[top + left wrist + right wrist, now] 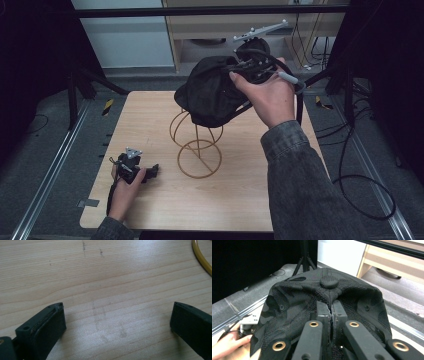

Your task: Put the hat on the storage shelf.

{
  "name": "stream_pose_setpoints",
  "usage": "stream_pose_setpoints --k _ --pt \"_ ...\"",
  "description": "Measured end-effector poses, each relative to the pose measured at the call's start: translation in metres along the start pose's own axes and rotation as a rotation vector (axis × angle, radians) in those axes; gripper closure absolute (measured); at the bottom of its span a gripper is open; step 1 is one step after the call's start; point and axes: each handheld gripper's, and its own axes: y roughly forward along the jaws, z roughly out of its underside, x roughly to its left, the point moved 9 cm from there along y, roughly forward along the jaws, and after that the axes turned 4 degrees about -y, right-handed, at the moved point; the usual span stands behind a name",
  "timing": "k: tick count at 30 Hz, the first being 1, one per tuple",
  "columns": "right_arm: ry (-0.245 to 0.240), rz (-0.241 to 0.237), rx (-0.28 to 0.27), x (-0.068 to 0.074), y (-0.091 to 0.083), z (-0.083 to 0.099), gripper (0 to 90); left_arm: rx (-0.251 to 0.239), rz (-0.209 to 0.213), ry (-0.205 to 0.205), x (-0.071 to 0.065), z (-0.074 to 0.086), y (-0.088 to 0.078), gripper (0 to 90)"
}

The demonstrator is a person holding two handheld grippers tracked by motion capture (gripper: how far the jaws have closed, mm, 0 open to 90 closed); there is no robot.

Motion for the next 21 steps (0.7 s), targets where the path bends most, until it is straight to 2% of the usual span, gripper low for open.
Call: stream_pose_setpoints --k 5,21 --pt "-0.016 -0.032 0.000 0.014 0.005 -0.003 87.8 0.001 0.001 0.001 0.000 0.000 0.000 0.0" --pt "-0.061 -0.079 0.033 0.038 0.021 0.002 87.9 0.004 0.001 0.002 0.000 0.000 0.000 0.0"
